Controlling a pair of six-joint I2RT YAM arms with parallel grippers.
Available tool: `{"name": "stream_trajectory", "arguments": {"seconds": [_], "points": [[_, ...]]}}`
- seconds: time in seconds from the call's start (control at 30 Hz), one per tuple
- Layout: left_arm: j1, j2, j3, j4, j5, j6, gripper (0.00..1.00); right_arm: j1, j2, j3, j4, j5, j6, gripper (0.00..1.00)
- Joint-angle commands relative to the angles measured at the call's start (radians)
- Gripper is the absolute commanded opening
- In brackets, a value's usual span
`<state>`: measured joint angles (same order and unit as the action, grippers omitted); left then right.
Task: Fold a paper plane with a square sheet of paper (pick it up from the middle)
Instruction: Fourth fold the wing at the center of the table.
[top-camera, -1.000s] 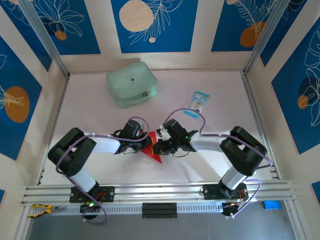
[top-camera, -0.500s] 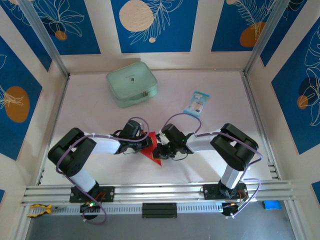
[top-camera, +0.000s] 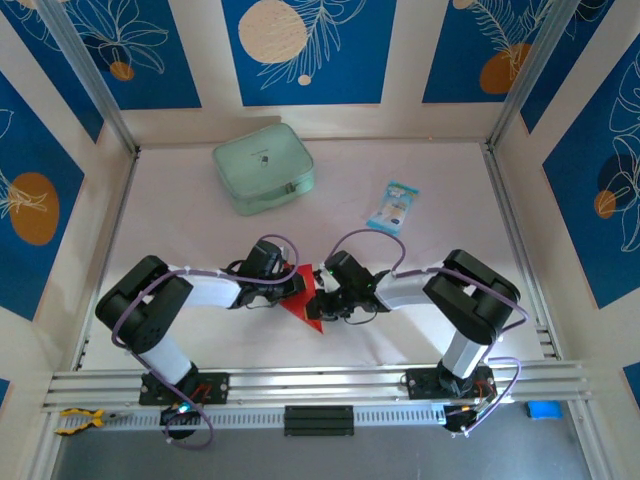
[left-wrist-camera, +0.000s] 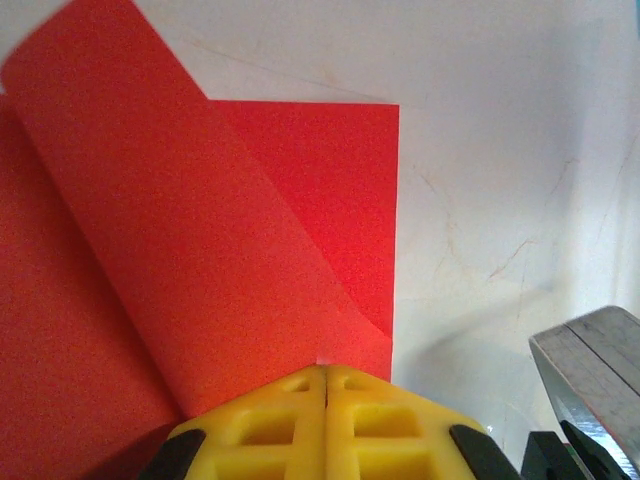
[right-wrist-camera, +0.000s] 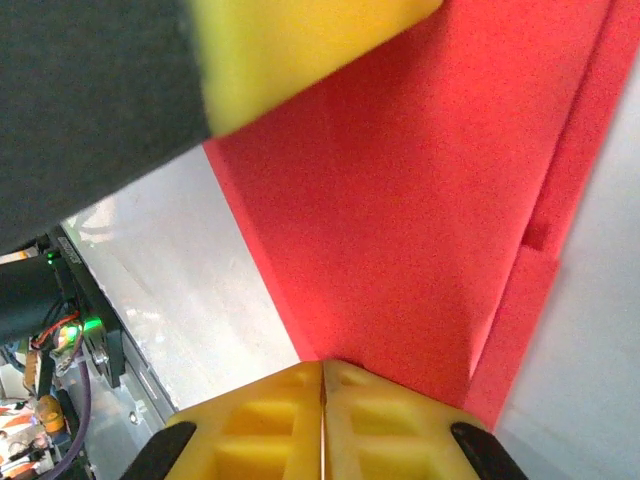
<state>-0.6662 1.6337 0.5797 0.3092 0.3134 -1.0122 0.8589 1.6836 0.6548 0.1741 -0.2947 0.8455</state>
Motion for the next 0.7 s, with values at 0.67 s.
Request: {"name": "stream_trajectory", "arguments": {"seconds": [0.67], "points": [[-0.001, 0.007, -0.018, -0.025, -0.028, 0.019, 0.05, 0.043, -0.018, 0.059, -0.226, 0.083, -0.054, 0.09]]}}
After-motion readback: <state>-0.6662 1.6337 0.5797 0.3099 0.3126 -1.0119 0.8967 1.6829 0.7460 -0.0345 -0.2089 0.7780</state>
